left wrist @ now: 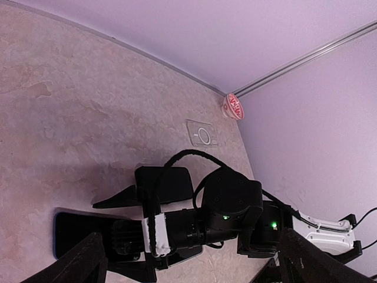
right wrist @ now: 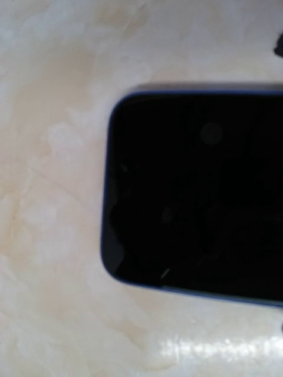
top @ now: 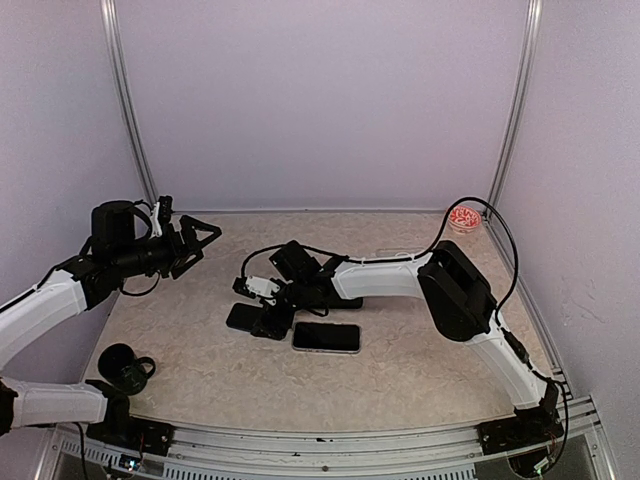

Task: Put the phone into the phone case
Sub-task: Adjust the phone at the center of the board.

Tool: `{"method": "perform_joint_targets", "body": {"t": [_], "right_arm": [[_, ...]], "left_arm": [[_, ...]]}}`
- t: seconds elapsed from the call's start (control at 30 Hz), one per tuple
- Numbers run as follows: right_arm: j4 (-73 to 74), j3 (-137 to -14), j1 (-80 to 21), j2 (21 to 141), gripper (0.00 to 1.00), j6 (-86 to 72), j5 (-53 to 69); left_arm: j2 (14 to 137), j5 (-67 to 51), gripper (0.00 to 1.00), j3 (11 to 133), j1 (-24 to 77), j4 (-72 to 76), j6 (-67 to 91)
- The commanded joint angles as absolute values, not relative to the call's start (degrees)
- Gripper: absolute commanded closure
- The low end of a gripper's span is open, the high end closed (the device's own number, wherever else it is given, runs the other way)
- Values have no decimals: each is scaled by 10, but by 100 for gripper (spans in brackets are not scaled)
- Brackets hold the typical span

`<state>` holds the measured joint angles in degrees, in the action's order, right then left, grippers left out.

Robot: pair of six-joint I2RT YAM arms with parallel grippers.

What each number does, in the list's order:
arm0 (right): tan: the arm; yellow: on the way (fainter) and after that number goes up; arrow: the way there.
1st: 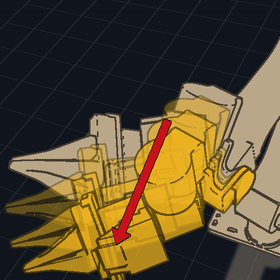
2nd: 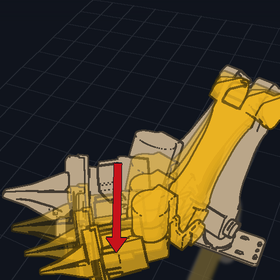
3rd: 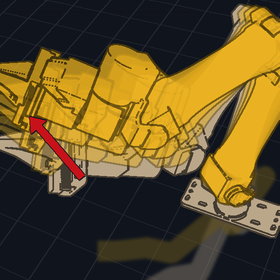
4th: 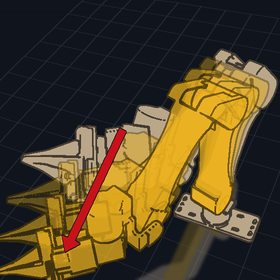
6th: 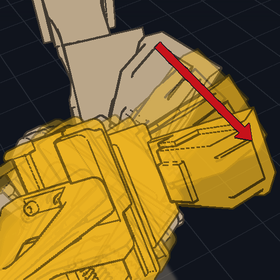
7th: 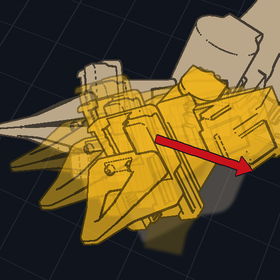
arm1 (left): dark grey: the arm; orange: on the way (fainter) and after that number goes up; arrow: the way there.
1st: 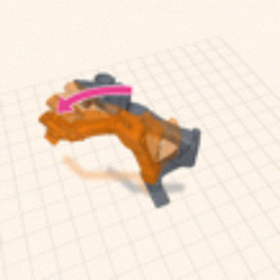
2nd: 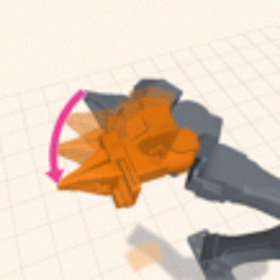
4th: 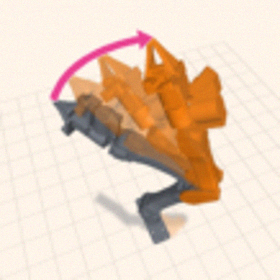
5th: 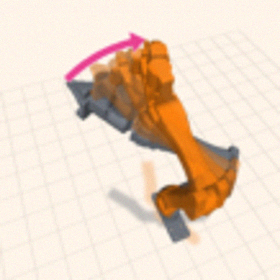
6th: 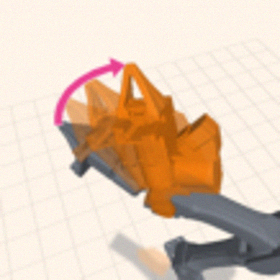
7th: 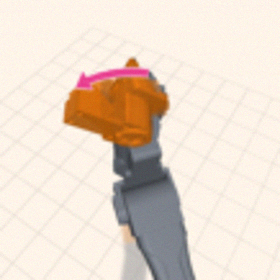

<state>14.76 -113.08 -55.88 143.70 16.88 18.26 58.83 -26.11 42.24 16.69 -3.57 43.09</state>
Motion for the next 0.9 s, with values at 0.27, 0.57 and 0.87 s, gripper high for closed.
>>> {"method": "perform_joint_targets", "body": {"t": [0.27, 0.57, 0.87], "right_arm": [[157, -1123, -564, 1441, 16, 171, 190], [86, -1072, -570, 1384, 18, 163, 196], [3, -1006, -573, 1314, 20, 146, 211]], "left_arm": [[589, -265, 1, 422, 163, -39, 420], [584, -264, 1, 419, 161, -42, 419], [568, -257, 1, 413, 153, -49, 417]]}}
